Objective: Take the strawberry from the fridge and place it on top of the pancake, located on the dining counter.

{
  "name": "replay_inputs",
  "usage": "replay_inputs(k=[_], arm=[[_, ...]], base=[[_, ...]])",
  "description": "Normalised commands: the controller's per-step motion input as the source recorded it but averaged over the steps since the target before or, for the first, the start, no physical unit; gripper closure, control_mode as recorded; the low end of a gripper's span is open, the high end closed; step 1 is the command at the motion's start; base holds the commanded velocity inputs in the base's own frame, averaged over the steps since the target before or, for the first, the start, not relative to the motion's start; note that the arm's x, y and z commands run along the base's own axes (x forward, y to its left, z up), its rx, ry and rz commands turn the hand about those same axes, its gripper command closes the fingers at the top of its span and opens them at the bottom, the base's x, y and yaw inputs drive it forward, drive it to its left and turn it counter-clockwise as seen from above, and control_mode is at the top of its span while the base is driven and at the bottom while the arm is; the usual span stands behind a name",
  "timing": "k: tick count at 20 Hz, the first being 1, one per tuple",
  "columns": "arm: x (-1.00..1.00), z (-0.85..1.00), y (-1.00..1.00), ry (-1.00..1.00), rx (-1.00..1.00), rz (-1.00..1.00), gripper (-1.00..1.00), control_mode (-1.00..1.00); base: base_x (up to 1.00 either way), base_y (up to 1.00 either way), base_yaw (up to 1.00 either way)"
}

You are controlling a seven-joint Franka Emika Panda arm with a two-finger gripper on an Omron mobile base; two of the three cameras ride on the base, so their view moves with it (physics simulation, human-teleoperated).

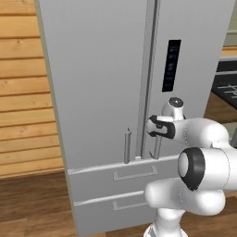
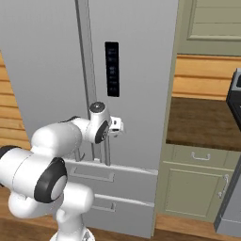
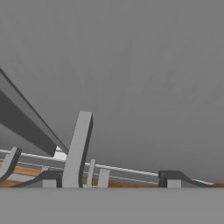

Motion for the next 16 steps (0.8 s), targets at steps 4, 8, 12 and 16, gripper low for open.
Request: replay_inputs(k=[4, 8, 12, 16], arm=[[0.0, -0.04, -0.01, 0.0, 0.0, 0.0, 1.0, -1.0], [-0.04, -0.04, -0.12, 0.0, 0.01, 0.0, 1.0, -1.0], [-0.33, -0.05, -0.48, 0.0, 0.04, 0.0, 1.0, -1.0], [-0.62, -0.05, -0.82, 0.0, 0.15, 0.0, 1.0, -1.0]], base=[[0.0, 0.0, 0.0], [0.0, 0.0, 0.0], [0.0, 0.0, 0.0], [0.0, 0.0, 0.0]])
